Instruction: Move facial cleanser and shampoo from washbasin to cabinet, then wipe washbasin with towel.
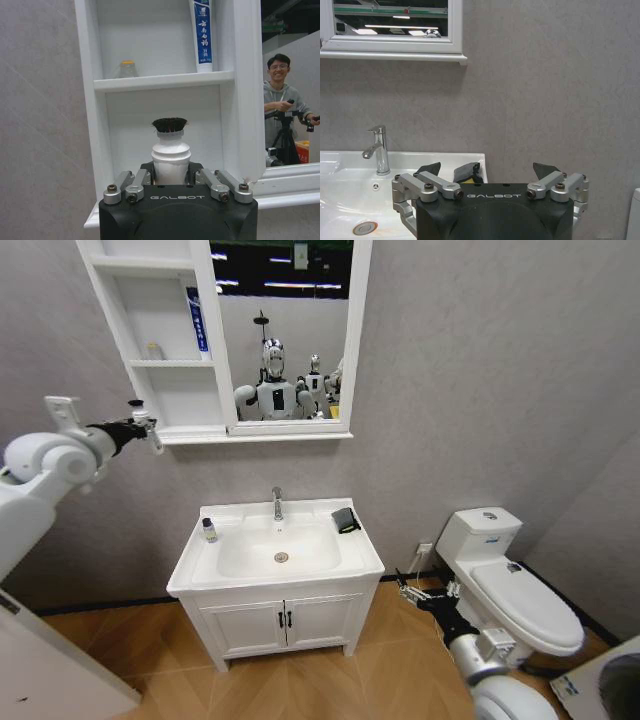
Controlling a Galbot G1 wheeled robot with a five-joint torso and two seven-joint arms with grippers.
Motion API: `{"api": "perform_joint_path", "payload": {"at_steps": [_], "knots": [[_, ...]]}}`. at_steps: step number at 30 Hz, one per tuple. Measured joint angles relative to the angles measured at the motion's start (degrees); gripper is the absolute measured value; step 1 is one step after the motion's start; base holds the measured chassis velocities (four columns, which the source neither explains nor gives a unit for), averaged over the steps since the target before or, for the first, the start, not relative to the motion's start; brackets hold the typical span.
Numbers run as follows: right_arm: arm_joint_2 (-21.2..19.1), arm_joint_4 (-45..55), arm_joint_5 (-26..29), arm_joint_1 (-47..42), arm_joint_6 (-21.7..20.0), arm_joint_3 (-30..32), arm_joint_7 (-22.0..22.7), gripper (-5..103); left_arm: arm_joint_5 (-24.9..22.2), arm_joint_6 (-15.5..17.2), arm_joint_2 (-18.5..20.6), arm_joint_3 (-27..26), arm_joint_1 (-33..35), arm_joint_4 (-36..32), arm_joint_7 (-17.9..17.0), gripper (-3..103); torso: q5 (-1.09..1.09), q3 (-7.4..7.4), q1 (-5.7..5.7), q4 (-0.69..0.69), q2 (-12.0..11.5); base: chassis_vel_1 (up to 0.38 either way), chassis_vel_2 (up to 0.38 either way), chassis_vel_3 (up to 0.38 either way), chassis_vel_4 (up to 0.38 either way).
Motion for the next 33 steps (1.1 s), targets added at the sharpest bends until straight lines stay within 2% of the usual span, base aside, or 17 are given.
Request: {"api": "perform_joint_path", "payload": {"at_steps": [1, 2, 4, 5, 8, 9, 11, 15, 17, 18, 20, 22, 26, 33], "knots": [[-0.15, -0.15, 0.09, 0.41, -0.03, -0.15, -0.02, 100, 0.57, 0.21, -2.11, 3.87, -3.88, 2.93, 0.51, 34, -0.02, 0.00, 0.00, 0.01, 0.00, 0.000, 0.000, 0.000, 0.000], [-0.15, -0.15, 0.09, 0.41, -0.03, -0.15, -0.02, 100, 0.57, 0.21, -2.11, 3.87, -3.88, 2.93, 0.51, 34, -0.02, 0.00, 0.00, 0.01, 0.00, 0.000, 0.000, 0.000, 0.000], [-0.37, -0.38, 0.45, 1.15, -0.04, -0.19, -0.02, 100, 1.63, 0.32, -5.71, 8.82, -9.56, 8.96, 1.36, 34, -0.01, 0.00, 0.00, 0.00, 0.00, 0.000, 0.000, 0.000, 0.000], [-0.37, -0.38, 0.45, 1.15, -0.04, -0.19, -0.02, 100, 1.63, 0.32, -5.71, 8.82, -9.56, 8.96, 1.36, 34, -0.01, 0.00, 0.00, 0.00, 0.00, 0.000, 0.000, 0.000, 0.000], [-0.52, -0.72, 0.85, 2.15, -0.02, -0.17, -0.02, 100, 3.58, 0.35, -10.83, 13.24, -15.25, 18.18, 3.13, 34, -0.02, 0.00, 0.00, 0.00, 0.00, 0.000, 0.000, 0.000, 0.000], [-0.52, -0.72, 0.85, 2.15, -0.02, -0.17, -0.02, 100, 3.58, 0.35, -10.83, 13.24, -15.25, 18.18, 3.13, 34, -0.02, 0.00, 0.00, 0.00, 0.00, 0.000, 0.000, 0.000, 0.000], [-0.18, -0.76, 0.98, 2.32, 0.47, -0.04, -0.02, 100, 5.99, -0.16, -14.04, 14.85, -17.51, 23.34, 5.54, 34, 0.00, 0.00, 0.01, 0.00, 0.00, 0.000, 0.000, 0.000, 0.000], [0.05, -0.80, 0.92, 2.29, 2.16, 0.32, -0.29, 100, 8.25, -0.73, -16.33, 15.42, -18.36, 27.00, 7.80, 34, -0.03, 0.00, 0.00, 0.00, 0.00, 0.000, 0.000, 0.000, 0.000], [-0.18, -1.03, 1.02, 2.82, 3.43, 0.81, -0.63, 100, 10.51, -1.89, -19.21, 15.61, -19.56, 31.68, 9.82, 34, -0.03, -0.01, -0.01, 0.02, 0.00, 0.000, 0.000, 0.000, 0.000], [-0.18, -1.03, 1.02, 2.82, 3.43, 0.81, -0.63, 100, 10.51, -1.89, -19.21, 15.61, -19.56, 31.68, 9.82, 34, -0.03, -0.01, -0.01, 0.02, 0.00, 0.000, 0.000, 0.000, 0.000], [-0.44, -1.35, 1.40, 3.74, 4.03, 0.96, -0.76, 100, 12.26, -3.10, -22.02, 15.56, -20.85, 36.53, 11.50, 34, -0.02, 0.00, -0.01, 0.01, 0.01, 0.000, 0.000, 0.000, 0.000], [-0.44, -1.54, 1.51, 4.10, 4.24, 0.96, -0.79, 100, 13.10, -3.60, -23.20, 15.37, -21.37, 38.87, 12.29, 33, -0.01, 0.00, -0.01, -0.01, 0.01, 0.000, 0.000, 0.000, 0.000], [-0.37, -1.88, 1.60, 4.34, 5.03, 0.92, -1.09, 100, 14.86, -4.58, -25.04, 14.86, -21.88, 43.51, 13.06, 33, -0.02, 0.00, -0.01, 0.00, 0.00, 0.000, 0.000, 0.000, 0.000], [-0.68, -1.48, 1.87, 4.82, 5.07, 0.81, -2.05, 100, 16.15, -5.55, -26.47, 13.93, -21.49, 47.60, 12.95, 33, -0.04, -0.01, -0.02, 0.02, 0.00, 0.000, 0.000, 0.000, 0.000]]}}
